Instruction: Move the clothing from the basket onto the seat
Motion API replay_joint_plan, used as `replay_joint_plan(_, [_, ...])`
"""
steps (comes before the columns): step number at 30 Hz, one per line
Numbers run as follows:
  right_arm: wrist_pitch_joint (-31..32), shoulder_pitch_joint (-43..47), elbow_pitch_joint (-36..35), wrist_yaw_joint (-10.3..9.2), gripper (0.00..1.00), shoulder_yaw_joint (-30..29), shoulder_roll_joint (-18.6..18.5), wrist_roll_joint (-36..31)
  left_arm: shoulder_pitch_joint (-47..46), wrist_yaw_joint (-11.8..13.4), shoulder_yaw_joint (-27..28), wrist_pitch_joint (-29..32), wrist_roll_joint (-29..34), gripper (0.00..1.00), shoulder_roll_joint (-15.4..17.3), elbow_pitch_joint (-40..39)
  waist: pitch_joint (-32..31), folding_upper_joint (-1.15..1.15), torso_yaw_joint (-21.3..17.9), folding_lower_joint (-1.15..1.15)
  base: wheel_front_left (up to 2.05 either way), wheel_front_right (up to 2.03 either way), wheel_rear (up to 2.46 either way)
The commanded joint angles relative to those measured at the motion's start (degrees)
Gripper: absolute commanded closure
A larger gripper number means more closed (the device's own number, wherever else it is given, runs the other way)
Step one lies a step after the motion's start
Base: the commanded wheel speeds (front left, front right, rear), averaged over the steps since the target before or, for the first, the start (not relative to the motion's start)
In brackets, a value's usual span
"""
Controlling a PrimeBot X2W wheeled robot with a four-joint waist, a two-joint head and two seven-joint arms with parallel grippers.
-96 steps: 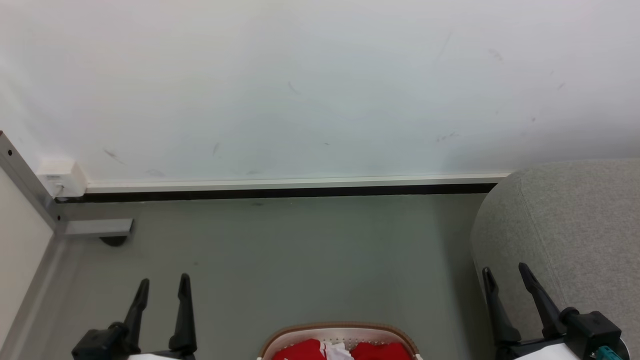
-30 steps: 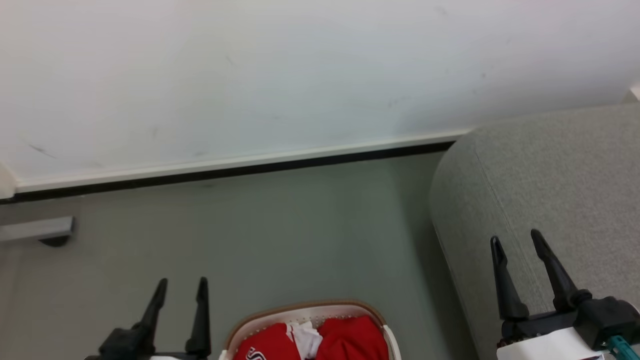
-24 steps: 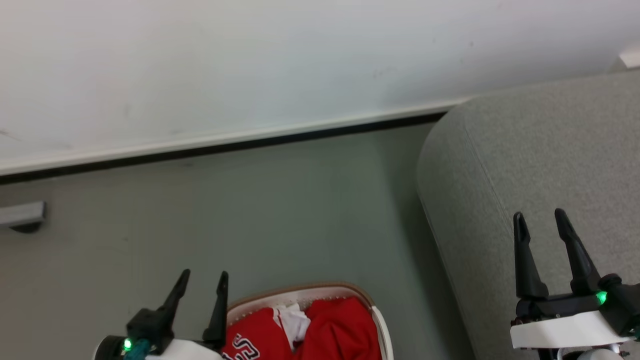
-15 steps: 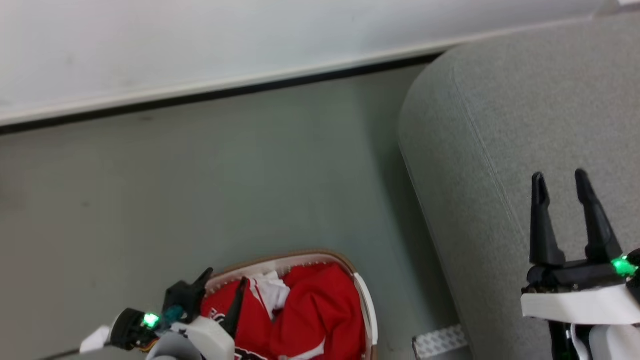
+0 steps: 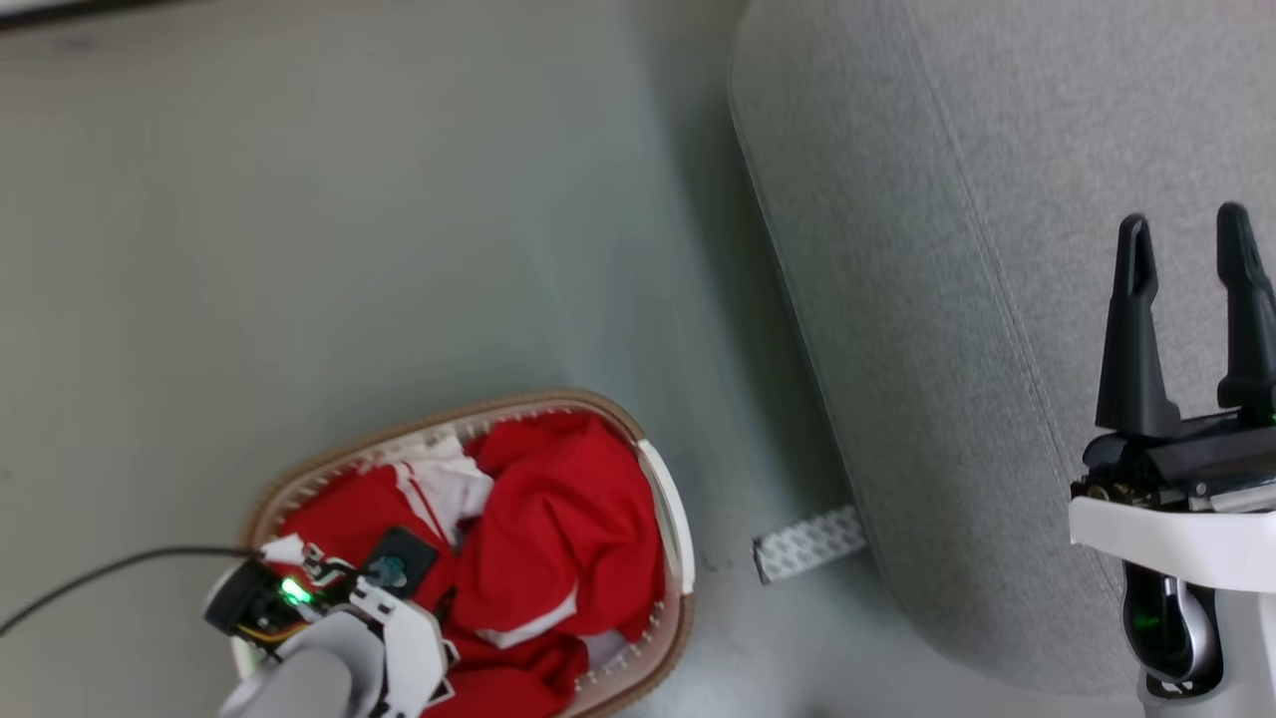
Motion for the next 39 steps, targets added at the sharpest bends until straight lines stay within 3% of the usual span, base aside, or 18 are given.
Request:
replay_joint_plan(1, [0.0,-1.1,-0.6,-0.12,0.00,0.2,0.1,0.6,-1.6,-0.1,-1.6,0.4,1.0,0.00,1.4,1.6,4.7,0.00,-2.8,-0.01,0.00,0.00,0.00])
replay_joint_plan(11, [0.0,-2.4,-1.4,-0.12,0.00,0.6,0.1,2.7,-9.1,0.0,-13.3,6.7,0.3,0.00,4.4,12.8,11.3,0.00,-5.8,-0.01,0.00,0.00,0.00])
replay_joint_plan(21, [0.0,-2.9,-2.1,-0.12,0.00,1.8,0.1,0.7,-11.4,0.0,-20.0,8.1,-4.4,0.00,5.2,16.0,13.8,0.00,-4.4,-0.01,0.11,0.11,0.11])
replay_joint_plan(22, [0.0,-3.0,-2.1,-0.12,0.00,1.8,0.1,0.7,-11.5,0.0,-20.4,7.7,-5.0,0.05,5.3,16.1,13.9,0.00,-4.3,-0.01,0.00,0.00,0.00])
replay_joint_plan(23, [0.0,-3.1,-2.0,-0.12,0.00,1.8,0.1,0.6,-11.5,0.0,-20.8,7.2,-5.6,0.23,5.2,16.2,13.8,0.00,-4.2,-0.01,0.00,0.00,0.00])
replay_joint_plan(25, [0.0,-3.2,-1.8,-0.12,0.00,1.9,0.1,0.3,-11.7,0.0,-21.5,5.8,-6.8,0.99,4.9,16.1,13.4,0.00,-3.7,-0.01,0.00,0.00,0.00])
replay_joint_plan(32, [0.0,-3.7,-0.9,-0.12,0.00,2.2,0.1,-1.1,-12.6,0.0,-24.2,3.0,-9.2,1.00,2.3,15.8,10.3,0.00,-1.5,-0.01,0.00,0.00,0.00])
replay_joint_plan(39, [0.0,-2.9,0.4,-0.12,0.00,1.9,0.0,-3.0,-10.2,0.0,-24.6,-0.2,-12.4,1.00,-1.2,15.9,2.1,0.00,1.1,-0.01,0.00,0.00,0.00])
